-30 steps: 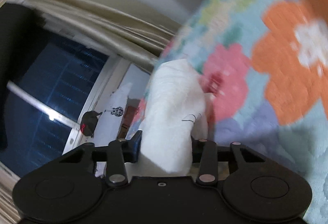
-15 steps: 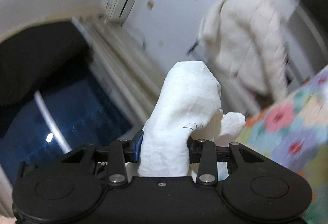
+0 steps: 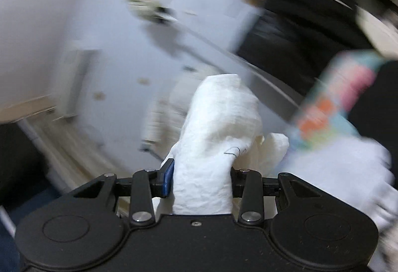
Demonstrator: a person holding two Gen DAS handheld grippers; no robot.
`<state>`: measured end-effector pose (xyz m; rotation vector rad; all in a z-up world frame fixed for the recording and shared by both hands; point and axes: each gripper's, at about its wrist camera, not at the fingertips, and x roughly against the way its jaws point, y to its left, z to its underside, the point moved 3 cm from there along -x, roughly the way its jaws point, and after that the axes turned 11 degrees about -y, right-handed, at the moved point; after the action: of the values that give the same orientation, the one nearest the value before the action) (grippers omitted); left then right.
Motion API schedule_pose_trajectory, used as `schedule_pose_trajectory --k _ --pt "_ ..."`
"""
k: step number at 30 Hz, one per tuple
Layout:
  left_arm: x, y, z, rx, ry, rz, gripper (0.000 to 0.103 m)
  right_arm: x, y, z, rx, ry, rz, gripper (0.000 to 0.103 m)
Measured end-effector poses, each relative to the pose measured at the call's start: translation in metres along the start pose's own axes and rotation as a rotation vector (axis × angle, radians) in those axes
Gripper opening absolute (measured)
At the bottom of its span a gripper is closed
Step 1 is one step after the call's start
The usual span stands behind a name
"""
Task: Fold clothes
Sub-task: 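Lower the folded garment onto the clothes stack with both grippers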
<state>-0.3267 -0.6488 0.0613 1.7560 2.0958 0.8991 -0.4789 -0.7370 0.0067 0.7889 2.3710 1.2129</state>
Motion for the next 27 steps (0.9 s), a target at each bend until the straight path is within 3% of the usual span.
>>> schedule_pose_trajectory --k 2,4,7,9,12,13,15,16,17,19,23,25,27 --pt "-0.014 -0.026 0.013 0.008 0.057 0.035 0.026 -0.005 -0.016 0.007 0.037 0.033 0.144 0.053" --pt "-0.009 -0.044 0.019 -0.061 0.048 0.009 0.026 -0.008 -0.022 0.012 0.087 0.046 0.240 0.066" --pt "-0.005 -0.045 0.019 -0.037 0.046 -0.001 0.028 -0.004 -0.014 0.009 0.092 0.010 0.236 0.067" --pt "-0.004 -0.036 0.013 0.024 0.060 0.035 0.029 0.000 -0.004 0.008 0.173 -0.027 0.289 0.069" --pt "0.016 -0.017 -0.002 0.108 0.042 0.107 0.039 0.014 0.006 0.002 0.267 -0.121 0.323 0.069" --pt "0.026 -0.012 -0.004 0.131 0.030 0.113 0.046 0.018 0.007 -0.002 0.294 -0.147 0.304 0.068" --pt "0.045 0.003 -0.007 0.252 0.042 0.101 0.055 0.024 0.015 -0.006 0.393 -0.186 0.229 0.023" --pt "0.054 0.013 -0.009 0.336 0.053 0.096 0.056 0.022 0.018 -0.004 0.439 -0.178 0.218 0.011" --pt "0.062 0.024 -0.011 0.429 0.049 0.091 0.056 0.020 0.019 -0.001 0.467 -0.163 0.213 0.012" --pt "0.077 0.047 -0.020 0.546 -0.034 0.046 0.056 0.013 0.021 0.005 0.472 -0.133 0.172 0.012" --pt "0.058 0.074 -0.046 0.580 -0.133 0.046 0.056 -0.015 0.025 0.026 0.532 -0.028 0.187 0.012" --pt "0.022 0.073 -0.044 0.548 -0.076 0.073 0.056 -0.019 0.029 0.034 0.592 -0.006 0.217 0.012" --pt "-0.024 0.066 -0.026 0.544 0.065 0.089 0.052 -0.017 0.033 0.034 0.613 -0.004 0.224 0.013"
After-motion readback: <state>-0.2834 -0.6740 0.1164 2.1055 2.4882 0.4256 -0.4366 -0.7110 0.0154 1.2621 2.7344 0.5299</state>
